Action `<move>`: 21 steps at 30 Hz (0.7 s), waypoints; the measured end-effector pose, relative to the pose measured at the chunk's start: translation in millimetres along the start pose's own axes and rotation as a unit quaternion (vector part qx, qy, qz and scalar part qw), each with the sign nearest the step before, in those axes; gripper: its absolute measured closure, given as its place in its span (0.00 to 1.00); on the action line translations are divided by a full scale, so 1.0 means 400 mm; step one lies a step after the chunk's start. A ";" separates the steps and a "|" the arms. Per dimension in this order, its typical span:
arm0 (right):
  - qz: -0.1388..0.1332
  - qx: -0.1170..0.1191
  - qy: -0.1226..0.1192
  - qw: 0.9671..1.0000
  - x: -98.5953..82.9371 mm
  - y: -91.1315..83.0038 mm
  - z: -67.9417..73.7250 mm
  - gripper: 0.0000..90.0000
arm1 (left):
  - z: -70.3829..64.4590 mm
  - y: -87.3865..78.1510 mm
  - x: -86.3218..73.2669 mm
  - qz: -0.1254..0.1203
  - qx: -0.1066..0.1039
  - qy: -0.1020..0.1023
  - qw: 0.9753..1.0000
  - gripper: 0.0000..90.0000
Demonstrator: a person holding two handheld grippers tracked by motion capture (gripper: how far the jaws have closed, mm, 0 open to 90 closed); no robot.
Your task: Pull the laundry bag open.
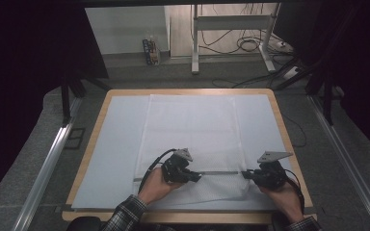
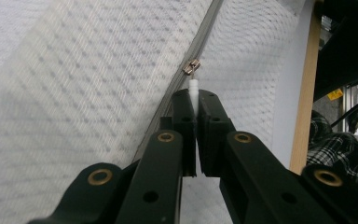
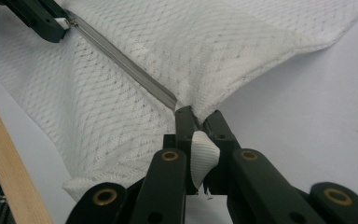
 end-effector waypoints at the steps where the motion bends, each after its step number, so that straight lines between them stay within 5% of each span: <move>1: 0.000 0.000 0.000 1.000 0.000 0.000 0.000 0.96 | 0.002 -0.004 -0.004 -0.001 0.000 -0.002 1.000 0.97; 21: 0.004 -0.003 -0.005 1.000 -0.002 0.002 0.002 0.96 | 0.018 -0.038 -0.045 -0.006 0.008 -0.020 1.000 0.97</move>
Point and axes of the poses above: each handheld gripper's, and its own axes: y roughly forward along the jaws, x roughly out of its top, z roughly to its left, the point moved 9 cm from there along y, roughly forward along the jaws, and after that the axes turned 1 degree about y, right-handed, at the moved point
